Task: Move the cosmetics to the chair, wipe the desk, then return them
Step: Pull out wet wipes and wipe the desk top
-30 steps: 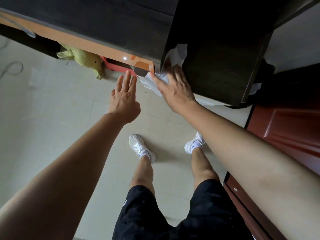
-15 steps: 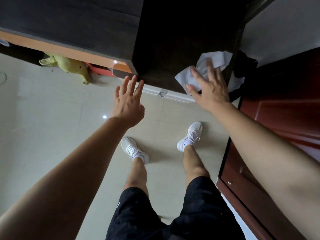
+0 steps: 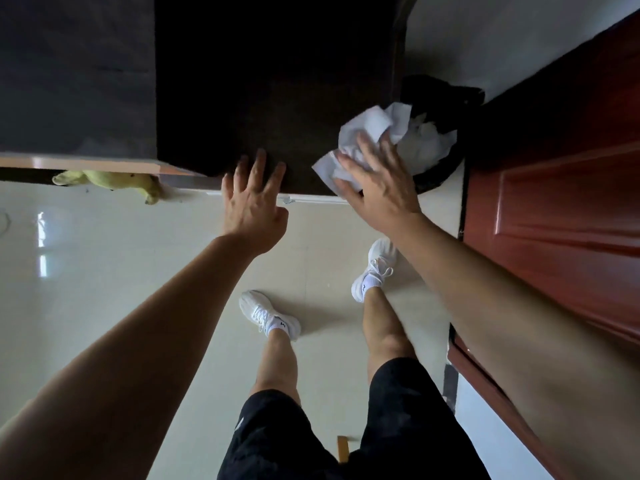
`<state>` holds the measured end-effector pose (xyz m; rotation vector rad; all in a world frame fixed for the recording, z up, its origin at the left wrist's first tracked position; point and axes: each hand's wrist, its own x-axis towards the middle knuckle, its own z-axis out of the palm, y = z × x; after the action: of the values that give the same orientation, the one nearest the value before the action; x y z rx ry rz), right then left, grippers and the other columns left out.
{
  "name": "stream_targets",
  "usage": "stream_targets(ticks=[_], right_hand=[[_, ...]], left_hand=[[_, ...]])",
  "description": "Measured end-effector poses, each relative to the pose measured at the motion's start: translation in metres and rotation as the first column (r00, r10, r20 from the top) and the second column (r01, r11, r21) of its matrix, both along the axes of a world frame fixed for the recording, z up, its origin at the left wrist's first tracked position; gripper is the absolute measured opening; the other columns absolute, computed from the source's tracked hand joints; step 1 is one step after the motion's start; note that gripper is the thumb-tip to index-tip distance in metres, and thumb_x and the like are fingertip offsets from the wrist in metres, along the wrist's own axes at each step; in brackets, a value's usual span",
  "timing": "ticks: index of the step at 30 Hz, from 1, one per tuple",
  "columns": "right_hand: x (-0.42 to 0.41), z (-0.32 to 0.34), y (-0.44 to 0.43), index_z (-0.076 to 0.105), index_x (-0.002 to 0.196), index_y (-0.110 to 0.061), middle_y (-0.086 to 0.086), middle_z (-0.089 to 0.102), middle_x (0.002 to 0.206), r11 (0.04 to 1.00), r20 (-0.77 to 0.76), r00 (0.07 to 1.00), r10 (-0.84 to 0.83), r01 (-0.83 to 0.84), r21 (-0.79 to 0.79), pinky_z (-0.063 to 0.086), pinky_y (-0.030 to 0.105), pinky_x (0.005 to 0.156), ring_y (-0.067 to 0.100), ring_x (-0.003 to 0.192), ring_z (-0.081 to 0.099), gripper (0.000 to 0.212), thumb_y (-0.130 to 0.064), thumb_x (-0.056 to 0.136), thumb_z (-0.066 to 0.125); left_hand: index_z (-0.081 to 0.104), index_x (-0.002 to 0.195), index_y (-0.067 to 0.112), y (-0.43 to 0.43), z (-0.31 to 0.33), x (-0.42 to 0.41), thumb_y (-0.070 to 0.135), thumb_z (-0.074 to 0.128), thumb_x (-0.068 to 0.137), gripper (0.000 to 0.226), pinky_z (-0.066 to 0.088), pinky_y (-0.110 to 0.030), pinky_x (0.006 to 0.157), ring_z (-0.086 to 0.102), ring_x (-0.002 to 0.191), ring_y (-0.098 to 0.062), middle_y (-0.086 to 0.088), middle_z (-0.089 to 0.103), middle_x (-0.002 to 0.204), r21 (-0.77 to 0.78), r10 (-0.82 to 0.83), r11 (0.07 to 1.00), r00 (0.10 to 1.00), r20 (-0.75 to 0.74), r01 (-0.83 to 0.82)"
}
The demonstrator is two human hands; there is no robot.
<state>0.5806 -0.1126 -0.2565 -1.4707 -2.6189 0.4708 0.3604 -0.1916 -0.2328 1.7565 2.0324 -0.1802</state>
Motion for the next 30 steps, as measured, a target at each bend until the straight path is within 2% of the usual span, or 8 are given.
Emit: stream_targets(ticks=[4,8,13,17,19,21,25,30], right_hand=[[0.036,0.000,0.015,0.073,0.114,-0.007,0.016,0.064,0.127,0.995,-0.157,0.982,-0.103,0.102,-0.018,0.054,0.045,0.091,0.038,0.112,0.060,0.030,-0.023,0.092,0.064],[0.068,0.002,0.040,0.070,0.085,0.002,0.019,0.067,0.096,0.967,-0.228,0.940,-0.254,0.249,-0.052,0.056,0.043,0.076,0.038,0.089,0.065,0.016,-0.011,0.079,0.063],[0.119,0.002,0.080,0.072,0.095,-0.001,0.017,0.066,0.099,0.873,-0.223,0.846,-0.484,0.485,-0.051,0.049,0.035,0.078,0.035,0.093,0.064,0.026,-0.021,0.079,0.069],[0.142,-0.021,0.112,0.067,0.119,-0.007,0.016,0.062,0.123,0.882,-0.115,0.875,-0.470,0.460,-0.103,0.047,0.038,0.096,0.034,0.114,0.059,0.043,-0.035,0.086,0.066],[0.148,-0.038,0.119,0.041,0.151,-0.017,0.021,0.035,0.156,0.892,0.092,0.929,-0.357,0.369,-0.261,0.027,0.047,0.116,0.043,0.142,0.034,0.075,-0.055,0.089,0.061],[0.154,-0.052,0.122,0.015,0.160,-0.024,0.022,0.007,0.166,0.875,0.202,0.940,-0.275,0.331,-0.354,0.012,0.058,0.120,0.051,0.149,0.009,0.093,-0.070,0.088,0.052],[0.162,-0.054,0.112,0.014,0.160,-0.023,0.023,0.006,0.166,0.870,0.087,0.933,-0.349,0.357,-0.341,0.021,0.054,0.121,0.048,0.150,0.009,0.088,-0.060,0.092,0.056],[0.174,-0.019,0.093,0.026,0.158,-0.012,0.027,0.011,0.163,0.881,0.010,0.905,-0.424,0.416,-0.225,0.025,0.050,0.120,0.043,0.151,0.015,0.077,-0.047,0.097,0.056]], left_hand=[[0.033,0.152,0.021,0.030,-0.002,0.037,0.025,0.060,0.085,0.073,0.016,-0.059,0.116,0.011,0.149,-0.039,-0.012,0.014,0.165,0.014,0.003,1.000,0.999,0.035,-0.003],[0.033,0.152,0.022,0.062,-0.006,0.075,0.027,0.056,0.082,0.074,0.014,-0.060,0.115,0.010,0.150,-0.036,-0.010,0.013,0.165,0.026,-0.040,0.999,0.998,0.057,0.038],[0.034,0.152,0.022,0.099,-0.015,0.116,0.033,0.046,0.085,0.069,0.012,-0.062,0.116,0.010,0.150,-0.036,-0.011,0.015,0.164,0.098,-0.135,0.987,0.987,0.084,0.126],[0.026,0.154,0.027,0.118,-0.029,0.141,0.040,0.043,0.096,0.062,0.008,-0.066,0.116,0.006,0.151,-0.034,-0.010,0.011,0.165,0.137,-0.099,0.986,0.994,0.041,0.092],[0.013,0.157,0.032,0.120,-0.037,0.147,0.049,0.036,0.096,0.068,0.001,-0.067,0.115,-0.002,0.152,-0.033,-0.008,0.002,0.166,0.133,-0.080,0.988,0.997,0.022,0.076],[-0.001,0.158,0.033,0.117,-0.046,0.150,0.058,0.032,0.095,0.075,-0.003,-0.068,0.114,-0.009,0.152,-0.035,-0.009,-0.008,0.166,0.128,-0.105,0.986,0.994,-0.008,0.105],[-0.003,0.158,0.032,0.115,-0.051,0.149,0.063,0.028,0.096,0.076,-0.002,-0.070,0.114,-0.010,0.152,-0.034,-0.009,-0.009,0.166,0.135,-0.099,0.985,0.995,-0.034,0.103],[0.011,0.158,0.028,0.118,-0.027,0.148,0.059,0.028,0.097,0.070,0.003,-0.069,0.115,-0.005,0.152,-0.033,-0.009,-0.006,0.166,0.121,-0.096,0.988,0.995,0.003,0.095]])
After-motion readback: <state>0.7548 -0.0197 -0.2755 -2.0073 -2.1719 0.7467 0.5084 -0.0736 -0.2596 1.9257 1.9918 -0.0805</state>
